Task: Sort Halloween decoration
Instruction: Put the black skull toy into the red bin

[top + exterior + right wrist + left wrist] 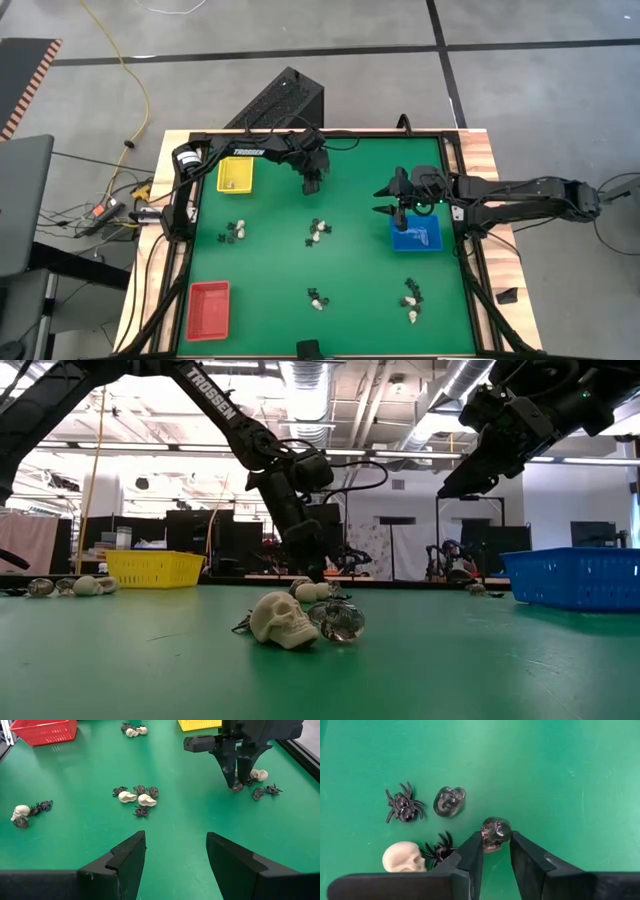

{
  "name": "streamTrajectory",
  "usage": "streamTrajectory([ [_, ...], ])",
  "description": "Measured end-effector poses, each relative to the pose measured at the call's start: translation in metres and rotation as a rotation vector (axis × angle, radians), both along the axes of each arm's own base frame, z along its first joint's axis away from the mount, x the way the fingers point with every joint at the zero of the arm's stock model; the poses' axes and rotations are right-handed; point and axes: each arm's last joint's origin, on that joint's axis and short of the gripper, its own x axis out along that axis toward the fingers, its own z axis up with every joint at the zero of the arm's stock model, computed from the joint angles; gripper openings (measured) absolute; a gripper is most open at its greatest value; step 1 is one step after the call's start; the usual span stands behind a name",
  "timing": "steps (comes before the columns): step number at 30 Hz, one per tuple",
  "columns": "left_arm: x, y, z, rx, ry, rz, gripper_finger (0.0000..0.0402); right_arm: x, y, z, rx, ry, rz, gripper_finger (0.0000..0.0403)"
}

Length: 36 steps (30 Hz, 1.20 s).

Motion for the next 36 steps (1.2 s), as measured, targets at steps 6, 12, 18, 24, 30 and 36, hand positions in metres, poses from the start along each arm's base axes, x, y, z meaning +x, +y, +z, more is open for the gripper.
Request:
streamTrajectory([
  [6,0.0,-0.002,0.007,-0.034,-0.032,-0.031,0.0051,0.0,0.0,0.0,0.0,0.0,0.0,0.0239],
  [12,-0.005,-0.008,0.037,-0.01,-0.086,-0.039,0.0041,0.0,0.0,0.0,-0.001,-0.001,0.0,0.0239],
  [18,-0.014,-0.027,0.065,-0.127,-0.128,-0.148,0.004,0.0,0.0,0.0,0.0,-0.001,0.0,0.0239],
  [24,-0.026,-0.058,0.078,-0.283,-0.117,-0.264,0.004,0.0,0.0,0.0,0.0,-0.001,0.0,0.0239],
  [30,-0.047,-0.107,0.088,-0.475,-0.004,-0.306,0.004,0.0,0.0,0.0,0.005,-0.003,-0.002,0.0239],
  [36,-0.082,-0.175,0.101,-0.571,0.073,-0.292,0.004,0.002,0.0,0.004,0.021,-0.05,-0.014,0.0239],
])
